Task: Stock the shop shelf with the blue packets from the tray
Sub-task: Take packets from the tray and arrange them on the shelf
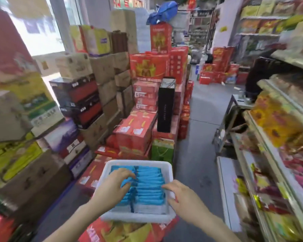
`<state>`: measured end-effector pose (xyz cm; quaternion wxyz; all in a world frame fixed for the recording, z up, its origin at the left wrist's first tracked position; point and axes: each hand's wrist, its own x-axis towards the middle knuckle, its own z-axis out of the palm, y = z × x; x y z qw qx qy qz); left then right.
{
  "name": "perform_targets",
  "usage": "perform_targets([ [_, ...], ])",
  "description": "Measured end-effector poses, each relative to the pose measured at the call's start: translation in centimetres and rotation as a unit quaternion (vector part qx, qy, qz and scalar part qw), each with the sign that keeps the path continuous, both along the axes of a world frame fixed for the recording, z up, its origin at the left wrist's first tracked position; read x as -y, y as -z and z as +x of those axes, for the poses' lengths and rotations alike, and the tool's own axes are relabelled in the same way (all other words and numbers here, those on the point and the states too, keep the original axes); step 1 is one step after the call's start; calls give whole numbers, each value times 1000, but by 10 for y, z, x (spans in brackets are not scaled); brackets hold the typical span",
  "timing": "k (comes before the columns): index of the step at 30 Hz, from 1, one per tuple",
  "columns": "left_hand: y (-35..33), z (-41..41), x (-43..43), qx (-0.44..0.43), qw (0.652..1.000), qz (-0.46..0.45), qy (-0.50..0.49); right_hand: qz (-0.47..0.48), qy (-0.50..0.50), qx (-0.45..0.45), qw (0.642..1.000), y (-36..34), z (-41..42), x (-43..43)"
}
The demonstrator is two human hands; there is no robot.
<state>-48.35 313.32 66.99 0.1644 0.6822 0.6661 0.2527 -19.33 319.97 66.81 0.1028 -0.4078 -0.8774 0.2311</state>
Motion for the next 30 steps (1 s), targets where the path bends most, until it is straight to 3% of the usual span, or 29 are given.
perform_targets([
  [3,43,-30,10,-41,997,-59,2,-52,-23,32,998,30,-34,-3],
  [8,76,-69,14,-79,977,-155,127,-95,-60,89,990,51,-70,-20],
  [13,86,-92,0,-133,964,-121,196,-90,-82,135,983,69,-81,-31],
  [18,92,-105,-6,-132,956,-120,234,-122,-100,161,974,73,-81,-33],
  [26,91,-107,-13,-145,923,-196,299,-223,-118,204,946,78,-87,-34],
  [30,84,-101,-16,-157,910,-220,315,-197,-123,204,951,75,-92,-32],
])
